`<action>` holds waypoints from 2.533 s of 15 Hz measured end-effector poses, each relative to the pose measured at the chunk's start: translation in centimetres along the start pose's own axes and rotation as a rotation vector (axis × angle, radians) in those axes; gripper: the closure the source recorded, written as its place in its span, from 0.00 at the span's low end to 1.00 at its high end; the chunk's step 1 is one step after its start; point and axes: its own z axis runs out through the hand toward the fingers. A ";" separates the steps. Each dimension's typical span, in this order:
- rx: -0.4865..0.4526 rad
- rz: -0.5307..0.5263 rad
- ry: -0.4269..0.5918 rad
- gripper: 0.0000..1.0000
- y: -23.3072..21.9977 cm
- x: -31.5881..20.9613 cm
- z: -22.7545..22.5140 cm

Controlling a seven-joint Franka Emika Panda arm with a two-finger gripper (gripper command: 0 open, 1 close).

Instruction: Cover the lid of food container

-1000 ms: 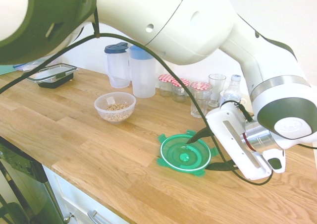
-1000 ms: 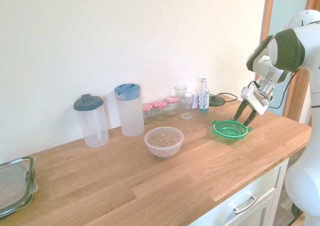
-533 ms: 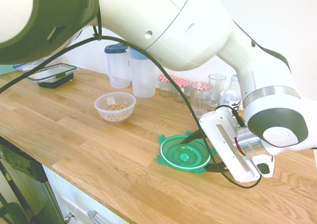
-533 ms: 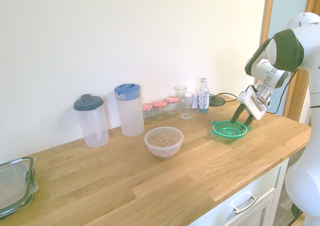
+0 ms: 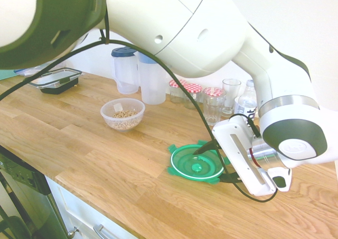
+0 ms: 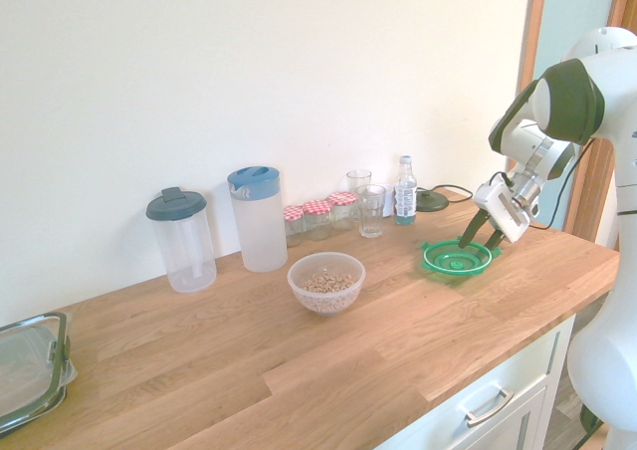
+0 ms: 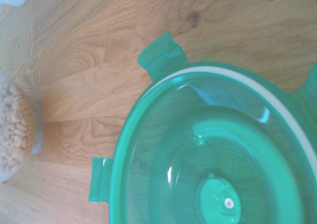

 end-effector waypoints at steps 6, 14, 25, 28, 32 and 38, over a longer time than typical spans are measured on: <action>-0.002 0.010 0.006 1.00 0.5 0.6 0.5; 0.004 0.020 0.014 1.00 0.8 1.4 1.2; -0.208 0.004 0.102 1.00 -8.1 -4.6 -4.3; -0.369 -0.016 0.235 1.00 -14.8 -10.2 -6.9; -0.600 -0.046 0.411 1.00 -20.6 -16.4 -8.6; -0.936 -0.118 0.653 1.00 -28.6 -22.5 -4.7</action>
